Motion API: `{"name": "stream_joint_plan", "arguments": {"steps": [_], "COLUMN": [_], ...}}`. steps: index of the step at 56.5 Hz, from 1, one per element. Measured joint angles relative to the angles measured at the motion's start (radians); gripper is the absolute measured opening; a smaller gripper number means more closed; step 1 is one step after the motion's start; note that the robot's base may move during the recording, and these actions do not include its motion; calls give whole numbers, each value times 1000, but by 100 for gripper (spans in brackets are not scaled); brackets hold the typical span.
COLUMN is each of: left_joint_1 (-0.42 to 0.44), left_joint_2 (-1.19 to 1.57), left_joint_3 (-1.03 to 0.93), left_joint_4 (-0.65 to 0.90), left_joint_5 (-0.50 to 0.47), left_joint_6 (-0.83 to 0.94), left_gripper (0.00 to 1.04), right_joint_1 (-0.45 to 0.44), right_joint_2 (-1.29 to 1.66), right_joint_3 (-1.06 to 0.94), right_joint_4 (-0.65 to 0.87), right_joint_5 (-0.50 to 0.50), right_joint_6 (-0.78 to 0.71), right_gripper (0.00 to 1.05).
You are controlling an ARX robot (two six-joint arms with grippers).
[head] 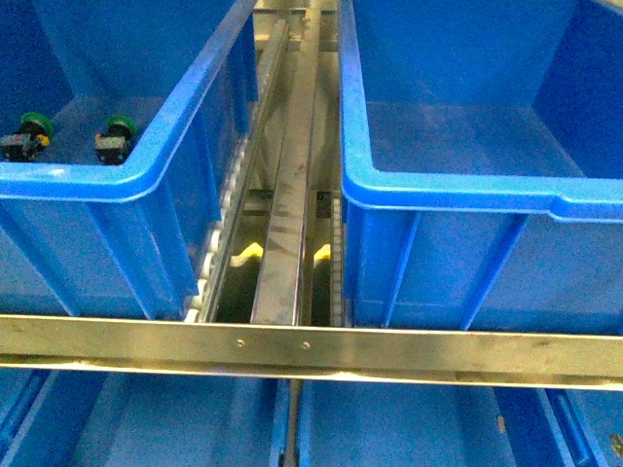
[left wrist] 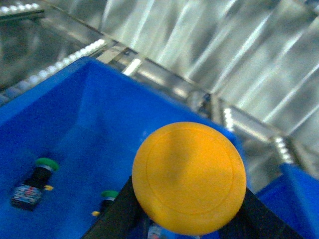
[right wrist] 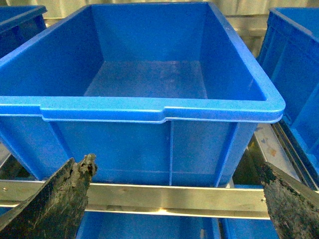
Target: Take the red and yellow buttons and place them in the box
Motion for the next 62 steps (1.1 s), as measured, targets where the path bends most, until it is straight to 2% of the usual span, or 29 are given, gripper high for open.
{"name": "stream_joint_plan", "arguments": {"steps": [6,12,16,21,28,33,45,62], "left_joint_1": [34,7,-71,-196,-370,-440,-544,-619], "left_joint_2": [-56,-48,-21,12,55,73,122,151], "left_joint_3": [-189,-321,-369,-369,-340,-331,-280,-241], "left_joint_4": [228,439,568,651,692,693,694,695], "left_joint_5": [81,108,142,201,263,288,275,277], "left_joint_6": [-241,-465,-591,-649,-685,-692,-703,-711], "left_gripper": [26,26,26,26,26,26,26,26], "right_joint_1": [0,0,0,0,0,0,0,0], "right_joint_2": [0,0,0,0,0,0,0,0], "right_joint_3": [0,0,0,0,0,0,0,0], "right_joint_4": [0,0,0,0,0,0,0,0], "right_joint_5": [0,0,0,0,0,2,1,0], "right_joint_6": [0,0,0,0,0,0,0,0], "right_gripper": [99,99,99,99,99,99,99,99]}}
